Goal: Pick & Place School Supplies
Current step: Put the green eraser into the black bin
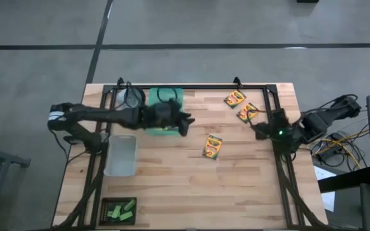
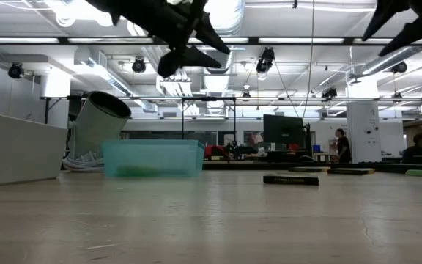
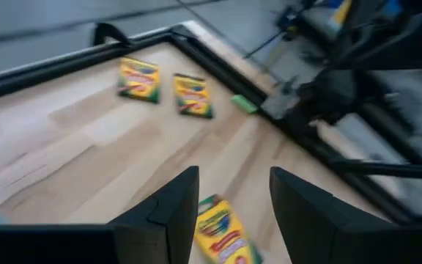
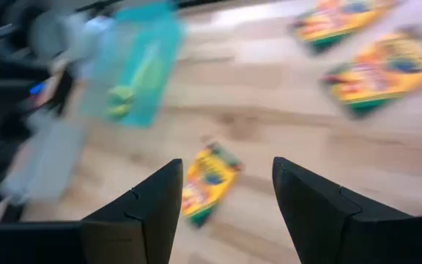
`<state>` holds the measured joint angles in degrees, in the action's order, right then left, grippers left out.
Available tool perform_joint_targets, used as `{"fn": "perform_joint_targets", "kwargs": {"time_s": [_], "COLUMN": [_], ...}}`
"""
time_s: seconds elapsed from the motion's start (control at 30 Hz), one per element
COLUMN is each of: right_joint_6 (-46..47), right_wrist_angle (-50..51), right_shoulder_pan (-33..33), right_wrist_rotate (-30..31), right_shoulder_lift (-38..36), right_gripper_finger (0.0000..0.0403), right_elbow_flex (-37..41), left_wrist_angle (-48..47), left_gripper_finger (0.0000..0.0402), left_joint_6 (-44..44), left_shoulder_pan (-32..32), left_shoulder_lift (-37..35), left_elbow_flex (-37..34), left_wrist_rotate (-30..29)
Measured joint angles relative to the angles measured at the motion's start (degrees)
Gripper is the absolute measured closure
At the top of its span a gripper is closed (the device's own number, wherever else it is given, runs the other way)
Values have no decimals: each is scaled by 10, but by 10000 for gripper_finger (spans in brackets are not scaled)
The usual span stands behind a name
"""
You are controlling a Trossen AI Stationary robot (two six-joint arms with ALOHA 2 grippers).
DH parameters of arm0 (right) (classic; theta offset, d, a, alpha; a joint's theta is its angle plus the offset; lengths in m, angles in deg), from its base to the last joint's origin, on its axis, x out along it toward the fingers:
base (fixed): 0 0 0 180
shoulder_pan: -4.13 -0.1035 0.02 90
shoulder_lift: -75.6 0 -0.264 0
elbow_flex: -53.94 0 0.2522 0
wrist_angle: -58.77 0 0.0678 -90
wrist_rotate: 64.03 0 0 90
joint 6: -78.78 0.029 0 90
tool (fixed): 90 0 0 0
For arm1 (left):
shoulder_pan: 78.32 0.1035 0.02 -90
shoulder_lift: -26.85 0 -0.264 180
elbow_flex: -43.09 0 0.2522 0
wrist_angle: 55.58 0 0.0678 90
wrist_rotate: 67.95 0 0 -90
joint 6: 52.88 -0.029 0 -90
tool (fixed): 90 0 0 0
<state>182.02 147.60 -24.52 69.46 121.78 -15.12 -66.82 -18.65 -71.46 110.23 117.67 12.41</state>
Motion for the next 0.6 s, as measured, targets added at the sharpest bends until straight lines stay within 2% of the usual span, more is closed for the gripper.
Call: {"fn": "perform_joint_targets", "kwargs": {"time_s": [0.1,0.23,0.5,0.6], "right_joint_6": [72,90,-5,-9], "right_wrist_angle": [99,149,150,150], "right_shoulder_pan": [17,57,183,233], "right_wrist_rotate": [0,-13,-153,-201], "right_shoulder_lift": [28,71,158,184], "right_gripper_finger": [198,198,198,201], "right_elbow_flex": [-42,-78,-97,-91], "left_wrist_angle": [23,68,147,161], "left_gripper_finger": [229,229,229,229], "left_joint_6": [-22,-71,-170,-191], "left_shoulder_pan": [55,111,172,180], "left_shoulder_lift": [1,1,1,1], "left_elbow_flex": [-1,-1,-1,-1], "left_wrist_rotate": [78,107,205,240]}}
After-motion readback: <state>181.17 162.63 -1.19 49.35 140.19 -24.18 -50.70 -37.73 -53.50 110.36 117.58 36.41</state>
